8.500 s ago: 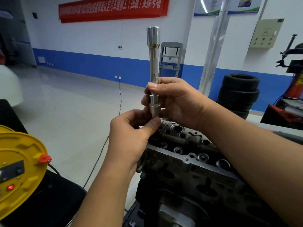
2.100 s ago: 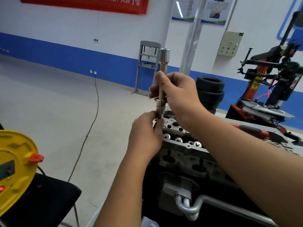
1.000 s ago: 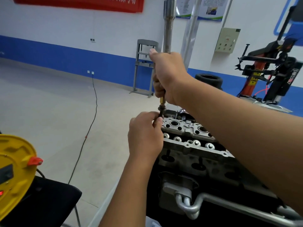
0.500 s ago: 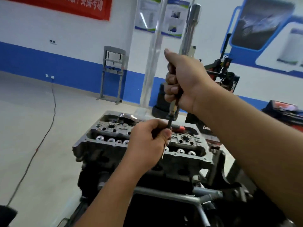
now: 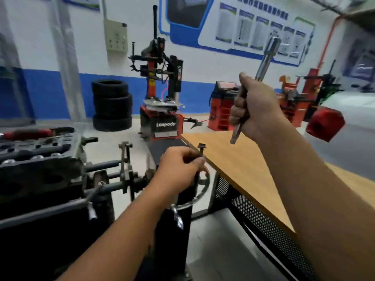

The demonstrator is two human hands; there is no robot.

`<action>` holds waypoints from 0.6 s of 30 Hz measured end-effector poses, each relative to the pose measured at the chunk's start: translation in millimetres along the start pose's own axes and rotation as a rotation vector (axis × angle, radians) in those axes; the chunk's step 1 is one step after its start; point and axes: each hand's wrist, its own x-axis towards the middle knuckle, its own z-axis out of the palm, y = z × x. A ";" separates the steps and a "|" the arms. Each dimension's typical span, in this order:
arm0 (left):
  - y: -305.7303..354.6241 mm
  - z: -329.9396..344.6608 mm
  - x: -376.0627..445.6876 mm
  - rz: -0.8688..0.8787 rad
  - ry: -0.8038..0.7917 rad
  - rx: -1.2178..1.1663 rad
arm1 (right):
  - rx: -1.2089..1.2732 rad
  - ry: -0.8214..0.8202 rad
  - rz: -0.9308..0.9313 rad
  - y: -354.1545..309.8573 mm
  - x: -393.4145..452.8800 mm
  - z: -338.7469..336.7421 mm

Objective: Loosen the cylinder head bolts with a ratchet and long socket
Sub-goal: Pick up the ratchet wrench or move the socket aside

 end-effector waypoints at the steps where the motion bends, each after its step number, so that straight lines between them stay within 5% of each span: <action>1: 1.7 22.2 1.7 -0.046 -0.038 -0.017 | 0.003 0.060 0.021 2.4 -7.5 -35.6; 9: 8.5 171.8 3.9 -0.350 -0.281 -0.042 | 0.624 0.642 0.240 102.1 -94.0 -208.2; 18: -14.7 268.5 33.2 -0.403 -0.198 0.041 | 0.584 0.896 0.172 114.2 -100.4 -266.3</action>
